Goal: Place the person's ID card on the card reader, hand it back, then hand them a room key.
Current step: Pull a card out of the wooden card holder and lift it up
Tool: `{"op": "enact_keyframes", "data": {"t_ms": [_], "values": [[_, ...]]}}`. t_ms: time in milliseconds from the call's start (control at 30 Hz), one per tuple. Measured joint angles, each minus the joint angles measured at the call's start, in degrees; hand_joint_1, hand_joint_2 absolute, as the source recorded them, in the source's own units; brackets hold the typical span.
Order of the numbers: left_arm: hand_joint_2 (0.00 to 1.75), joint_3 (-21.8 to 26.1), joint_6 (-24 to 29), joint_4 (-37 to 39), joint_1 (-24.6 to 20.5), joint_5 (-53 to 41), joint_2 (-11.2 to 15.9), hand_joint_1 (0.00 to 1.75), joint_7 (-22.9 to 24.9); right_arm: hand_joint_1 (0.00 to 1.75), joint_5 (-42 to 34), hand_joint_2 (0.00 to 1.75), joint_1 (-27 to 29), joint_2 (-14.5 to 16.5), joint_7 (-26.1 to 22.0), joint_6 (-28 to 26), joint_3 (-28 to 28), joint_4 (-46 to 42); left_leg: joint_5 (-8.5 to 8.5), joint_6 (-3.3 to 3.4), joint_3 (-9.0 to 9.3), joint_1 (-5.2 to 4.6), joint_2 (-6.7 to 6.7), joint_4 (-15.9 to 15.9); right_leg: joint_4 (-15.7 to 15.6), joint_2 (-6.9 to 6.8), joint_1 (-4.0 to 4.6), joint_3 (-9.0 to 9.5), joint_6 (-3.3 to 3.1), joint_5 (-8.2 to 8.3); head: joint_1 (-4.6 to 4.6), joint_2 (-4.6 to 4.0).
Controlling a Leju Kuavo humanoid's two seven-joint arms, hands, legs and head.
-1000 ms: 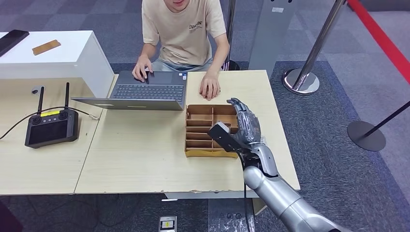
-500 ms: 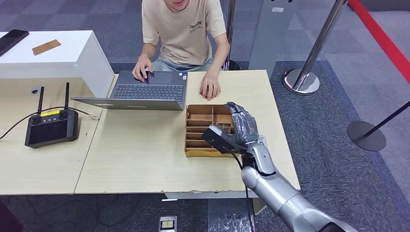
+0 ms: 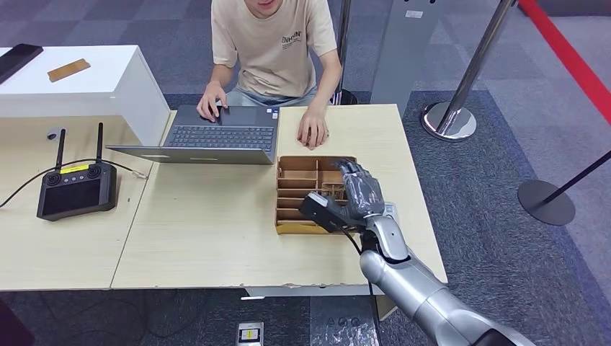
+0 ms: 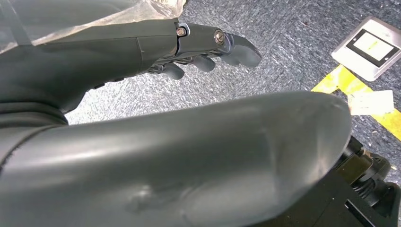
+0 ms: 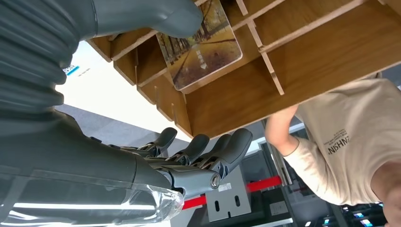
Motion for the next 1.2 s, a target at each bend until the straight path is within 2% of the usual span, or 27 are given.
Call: {"op": "enact_keyframes", "data": {"t_ms": [600,733,833,867,900,967,1000,1067,1200], "values": [[0.00,0.0,0.0,0.0,0.0,0.0,0.0,0.00,-0.1,0.51,2.2,1.75,-0.2,-0.4,1.1,0.2,1.3,2.3,0.00,0.00,0.00,0.00,0.00,0.0,0.0,0.00,0.00,0.00,0.00,0.00,-0.01,0.00],[0.00,0.0,0.0,0.0,0.0,0.0,0.0,0.00,-0.1,0.55,3.3,1.75,-0.4,-0.5,1.7,0.7,1.6,2.6,0.00,0.00,0.01,0.00,0.00,0.0,0.0,0.00,0.00,0.00,0.00,0.00,-0.01,0.00],[0.00,0.0,0.0,0.0,0.0,0.0,0.0,0.00,-0.1,0.65,4.0,1.75,-0.7,-0.5,1.9,1.0,1.9,2.8,0.00,0.00,0.01,0.00,0.00,0.0,0.0,0.00,0.00,0.00,0.00,0.00,-0.01,0.00],[0.00,0.0,0.1,0.0,0.0,0.0,0.0,0.00,-0.1,0.75,4.4,1.75,-0.8,-0.6,2.0,1.1,2.0,2.9,0.00,0.00,0.01,0.00,0.00,0.0,0.0,0.00,0.00,0.01,0.00,0.00,-0.01,0.00],[0.00,0.0,0.1,0.0,0.0,0.0,0.0,0.00,-0.1,0.93,4.7,1.75,-0.9,-0.6,2.1,1.1,2.0,3.0,0.00,0.00,0.02,0.00,0.01,0.0,0.0,0.00,0.00,0.01,0.00,0.00,-0.01,0.00],[0.00,0.0,0.1,0.0,0.0,0.0,0.0,0.00,-0.1,1.42,5.2,1.75,-1.1,-0.6,2.3,1.4,2.2,3.1,0.00,0.00,0.02,0.00,0.01,0.0,0.0,0.00,0.00,0.01,0.00,0.00,-0.01,0.00],[0.00,0.0,0.1,0.0,0.0,0.0,0.0,0.00,-0.1,1.61,5.4,1.75,-1.2,-0.7,2.4,1.5,2.3,3.1,0.00,0.00,0.02,0.00,0.01,0.0,0.0,0.00,0.00,0.01,0.00,0.00,-0.01,0.00],[0.00,0.0,0.1,0.0,0.0,0.0,0.0,0.00,-0.1,1.75,6.1,1.75,-1.4,-0.8,2.7,1.9,2.5,3.2,0.00,0.00,0.02,0.00,0.01,0.0,0.0,0.00,0.00,0.02,0.00,0.00,0.00,0.00],[0.00,0.0,0.2,0.0,0.0,0.1,0.0,0.00,-0.1,1.75,7.9,1.75,-1.9,-0.8,3.2,2.6,2.8,3.5,0.00,0.00,0.02,0.00,0.01,0.0,0.0,0.00,0.00,0.02,0.00,0.00,0.00,0.00]]}}
